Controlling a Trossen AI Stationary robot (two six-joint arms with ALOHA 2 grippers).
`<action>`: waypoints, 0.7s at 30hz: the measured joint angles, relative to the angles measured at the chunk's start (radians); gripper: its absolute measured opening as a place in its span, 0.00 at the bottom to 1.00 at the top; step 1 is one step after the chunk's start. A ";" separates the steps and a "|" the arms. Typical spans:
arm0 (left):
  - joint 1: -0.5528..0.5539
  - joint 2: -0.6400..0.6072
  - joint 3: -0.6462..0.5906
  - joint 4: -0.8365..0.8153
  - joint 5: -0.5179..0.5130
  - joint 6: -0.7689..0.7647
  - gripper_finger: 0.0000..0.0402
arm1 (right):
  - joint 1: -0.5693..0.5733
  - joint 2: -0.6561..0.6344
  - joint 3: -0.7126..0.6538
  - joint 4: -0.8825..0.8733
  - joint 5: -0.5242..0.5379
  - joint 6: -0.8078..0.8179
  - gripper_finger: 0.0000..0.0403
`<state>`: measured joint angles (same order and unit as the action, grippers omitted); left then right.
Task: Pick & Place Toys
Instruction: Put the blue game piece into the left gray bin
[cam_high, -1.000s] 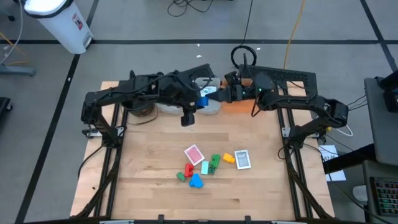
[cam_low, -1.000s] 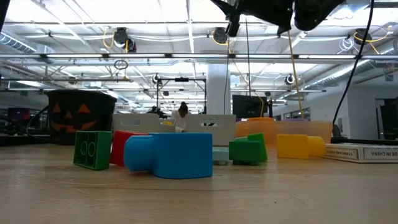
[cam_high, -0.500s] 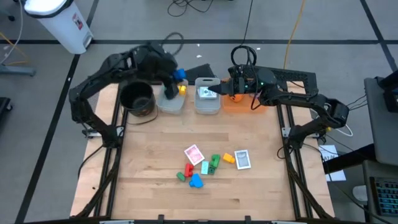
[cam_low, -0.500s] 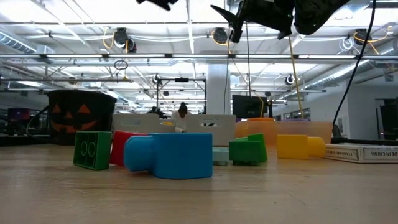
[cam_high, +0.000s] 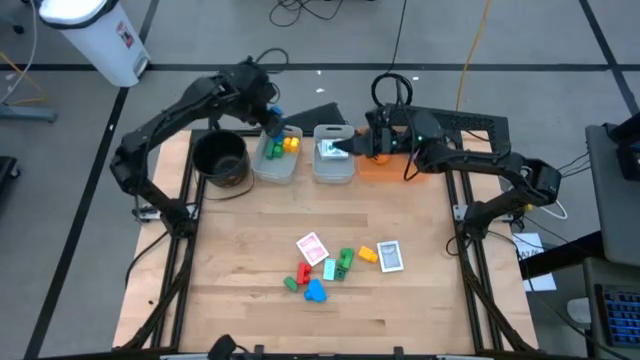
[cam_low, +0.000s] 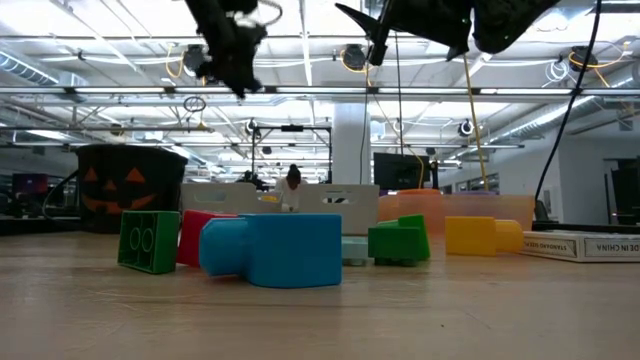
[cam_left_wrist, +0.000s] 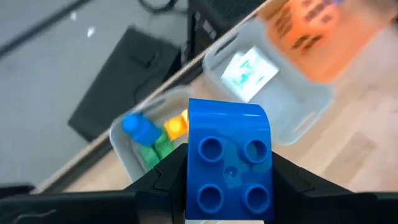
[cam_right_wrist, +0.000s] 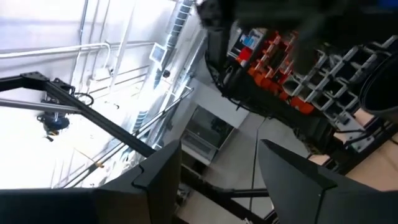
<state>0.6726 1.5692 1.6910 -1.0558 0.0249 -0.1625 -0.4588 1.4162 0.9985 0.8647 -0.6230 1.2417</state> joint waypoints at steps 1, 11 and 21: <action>0.000 0.000 -0.041 0.019 0.000 -0.009 0.36 | 0.006 0.000 0.000 -0.002 0.003 0.000 0.51; -0.038 0.001 -0.336 0.255 -0.078 -0.214 0.35 | 0.056 0.000 -0.003 -0.016 0.129 -0.057 0.50; 0.000 0.042 -0.435 0.329 -0.107 -0.141 0.36 | 0.118 0.000 -0.098 -0.016 0.354 -0.117 0.50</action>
<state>0.6727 1.6111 1.2564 -0.7273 -0.0819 -0.3035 -0.3408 1.4158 0.9004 0.8483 -0.2691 1.1247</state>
